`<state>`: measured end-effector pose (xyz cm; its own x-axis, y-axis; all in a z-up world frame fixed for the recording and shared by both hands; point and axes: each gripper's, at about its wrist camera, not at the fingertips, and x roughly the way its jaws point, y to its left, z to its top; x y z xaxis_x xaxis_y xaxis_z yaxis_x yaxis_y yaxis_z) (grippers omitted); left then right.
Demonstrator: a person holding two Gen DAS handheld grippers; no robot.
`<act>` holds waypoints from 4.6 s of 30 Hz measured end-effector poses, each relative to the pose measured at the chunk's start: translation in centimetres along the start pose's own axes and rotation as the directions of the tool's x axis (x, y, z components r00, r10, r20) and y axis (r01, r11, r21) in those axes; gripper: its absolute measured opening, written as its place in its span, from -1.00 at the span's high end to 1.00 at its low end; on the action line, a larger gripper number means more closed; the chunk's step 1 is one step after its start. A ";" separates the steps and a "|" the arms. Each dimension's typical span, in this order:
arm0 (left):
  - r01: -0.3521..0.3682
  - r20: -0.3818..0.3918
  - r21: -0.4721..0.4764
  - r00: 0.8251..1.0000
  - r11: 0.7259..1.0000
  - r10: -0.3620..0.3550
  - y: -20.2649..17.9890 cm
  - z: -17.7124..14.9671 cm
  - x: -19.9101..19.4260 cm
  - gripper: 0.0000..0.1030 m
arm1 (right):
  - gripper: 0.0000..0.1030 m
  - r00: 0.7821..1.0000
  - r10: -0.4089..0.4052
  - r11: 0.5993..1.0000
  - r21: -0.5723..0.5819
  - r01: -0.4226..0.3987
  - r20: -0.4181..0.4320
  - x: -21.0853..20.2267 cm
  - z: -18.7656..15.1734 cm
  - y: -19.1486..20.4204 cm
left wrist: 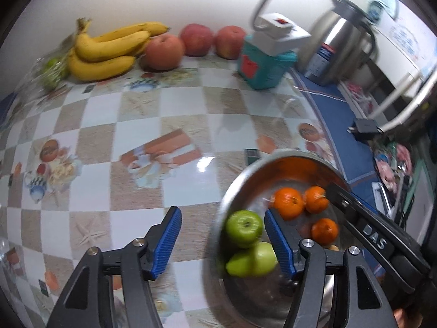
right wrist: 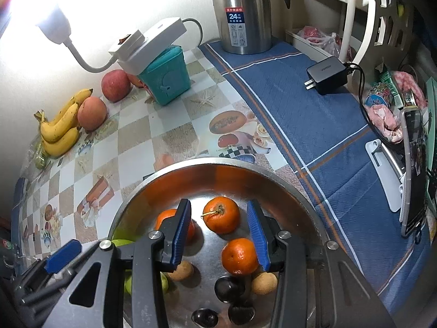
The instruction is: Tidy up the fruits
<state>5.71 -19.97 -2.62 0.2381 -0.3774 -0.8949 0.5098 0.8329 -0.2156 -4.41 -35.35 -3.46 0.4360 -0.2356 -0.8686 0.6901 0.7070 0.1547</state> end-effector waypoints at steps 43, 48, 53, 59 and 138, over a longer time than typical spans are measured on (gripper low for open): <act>-0.296 -0.033 -0.132 0.955 0.946 0.294 5.7 -0.6 1.1 -1.00 | -0.92 0.999 0.030 0.994 -0.108 -0.035 -0.043 0.7 -1.5 2.9; -0.297 -0.037 -0.128 0.955 0.946 0.295 5.8 -0.8 0.9 -1.00 | -0.92 0.999 0.020 0.994 -0.106 -0.025 -0.048 0.7 -1.6 2.8; -0.320 -0.052 -0.095 0.947 0.943 0.316 5.9 -1.4 0.7 -1.00 | -0.92 0.998 0.016 0.991 -0.130 -0.024 -0.061 0.4 -2.2 3.4; -0.338 -0.031 -0.086 0.941 0.937 0.337 6.0 -2.3 -0.7 -1.00 | -0.92 0.997 0.026 0.991 -0.127 -0.035 -0.077 -0.4 -3.1 3.9; -0.344 0.061 -0.148 0.932 0.927 0.356 9.2 -12.4 -10.7 -1.00 | -0.92 0.999 0.032 0.986 -0.161 -0.038 -0.045 -8.5 -12.1 4.4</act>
<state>-2.39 -3.30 0.12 0.4541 -0.0800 -0.8874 0.2679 0.9621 0.0504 -12.04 -22.17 -1.12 0.4314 -0.1832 -0.8834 0.5711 0.8134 0.1102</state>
